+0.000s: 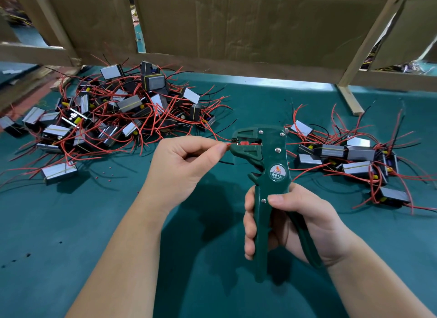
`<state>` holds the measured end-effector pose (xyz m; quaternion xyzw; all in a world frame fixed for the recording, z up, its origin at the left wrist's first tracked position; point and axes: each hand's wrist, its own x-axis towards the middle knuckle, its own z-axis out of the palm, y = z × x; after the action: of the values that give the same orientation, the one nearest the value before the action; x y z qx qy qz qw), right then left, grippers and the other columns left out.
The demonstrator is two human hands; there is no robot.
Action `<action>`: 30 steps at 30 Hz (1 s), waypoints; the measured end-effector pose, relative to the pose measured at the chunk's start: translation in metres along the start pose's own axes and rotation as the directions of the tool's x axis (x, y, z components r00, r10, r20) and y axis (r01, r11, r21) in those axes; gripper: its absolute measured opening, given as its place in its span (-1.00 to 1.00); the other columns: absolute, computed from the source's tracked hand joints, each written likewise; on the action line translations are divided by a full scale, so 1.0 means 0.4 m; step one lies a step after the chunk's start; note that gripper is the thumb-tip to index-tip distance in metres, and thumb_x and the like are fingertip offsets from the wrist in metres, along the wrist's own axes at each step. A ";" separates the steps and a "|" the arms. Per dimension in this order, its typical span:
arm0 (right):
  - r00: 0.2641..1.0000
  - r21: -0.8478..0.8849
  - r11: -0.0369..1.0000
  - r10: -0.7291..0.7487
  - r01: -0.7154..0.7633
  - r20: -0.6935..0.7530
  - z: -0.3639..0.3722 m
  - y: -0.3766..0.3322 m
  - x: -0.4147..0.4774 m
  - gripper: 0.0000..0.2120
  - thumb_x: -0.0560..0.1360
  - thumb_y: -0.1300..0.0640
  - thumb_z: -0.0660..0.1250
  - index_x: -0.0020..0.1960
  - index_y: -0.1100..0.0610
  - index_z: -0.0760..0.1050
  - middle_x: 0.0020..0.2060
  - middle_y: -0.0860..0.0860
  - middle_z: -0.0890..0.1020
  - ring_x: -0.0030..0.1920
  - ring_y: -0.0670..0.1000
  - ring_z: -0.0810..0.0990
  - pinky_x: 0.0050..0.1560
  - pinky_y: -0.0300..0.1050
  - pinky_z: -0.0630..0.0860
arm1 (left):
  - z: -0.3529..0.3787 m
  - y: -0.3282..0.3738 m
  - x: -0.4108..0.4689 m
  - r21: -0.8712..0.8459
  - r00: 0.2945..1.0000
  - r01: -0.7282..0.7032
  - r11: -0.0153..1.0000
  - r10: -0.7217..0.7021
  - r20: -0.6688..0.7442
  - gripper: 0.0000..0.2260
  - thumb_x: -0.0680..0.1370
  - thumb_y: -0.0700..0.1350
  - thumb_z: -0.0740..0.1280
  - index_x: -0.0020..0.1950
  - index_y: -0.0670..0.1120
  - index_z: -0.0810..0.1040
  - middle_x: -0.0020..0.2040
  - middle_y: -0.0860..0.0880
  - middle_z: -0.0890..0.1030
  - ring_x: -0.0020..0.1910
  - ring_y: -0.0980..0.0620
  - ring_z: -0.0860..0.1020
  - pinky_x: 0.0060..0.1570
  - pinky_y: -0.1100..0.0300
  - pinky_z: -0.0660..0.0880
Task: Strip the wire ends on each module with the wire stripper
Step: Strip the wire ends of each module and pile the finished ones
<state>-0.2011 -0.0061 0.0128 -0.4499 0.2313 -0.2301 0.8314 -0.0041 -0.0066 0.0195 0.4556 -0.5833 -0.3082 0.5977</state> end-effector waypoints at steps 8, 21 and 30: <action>0.992 0.006 1.000 0.009 -0.009 -0.123 0.023 0.008 0.006 -0.80 0.31 0.03 0.39 -0.20 0.17 0.54 -0.39 0.22 0.54 -0.42 0.19 0.57 -0.30 0.08 0.57 | -0.009 -0.010 0.003 0.055 0.994 0.105 0.993 -0.106 0.022 -0.84 0.49 -0.08 0.37 -0.26 0.11 0.68 -0.52 0.12 0.42 -0.51 0.19 0.31 -0.47 0.40 0.24; 0.947 0.291 0.940 -0.082 0.178 -0.311 0.009 -0.002 0.024 -0.60 0.39 -0.03 0.18 -0.09 0.29 0.55 -0.24 0.29 0.57 -0.25 0.29 0.60 -0.15 0.24 0.59 | -0.018 -0.024 0.008 0.163 0.971 0.228 0.960 -0.237 0.041 -0.84 0.60 -0.13 0.26 -0.15 -0.03 0.57 -0.41 -0.06 0.43 -0.53 0.24 0.39 -0.49 0.43 0.26; 0.994 0.219 0.971 0.107 -0.097 -0.031 0.024 0.021 0.025 -0.56 0.24 -0.02 0.44 -0.02 0.27 0.56 -0.21 0.29 0.58 -0.22 0.28 0.61 -0.12 0.18 0.57 | -0.013 -0.020 0.011 0.006 0.966 0.257 0.966 -0.257 -0.008 -0.84 0.57 -0.18 0.32 -0.21 -0.07 0.58 -0.40 -0.14 0.35 -0.46 0.12 0.33 -0.46 0.36 0.27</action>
<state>-0.1862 -0.0016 0.0084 -0.3391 0.2452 -0.2205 0.8811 0.0028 -0.0127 0.0144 0.5305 -0.5182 -0.3795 0.5531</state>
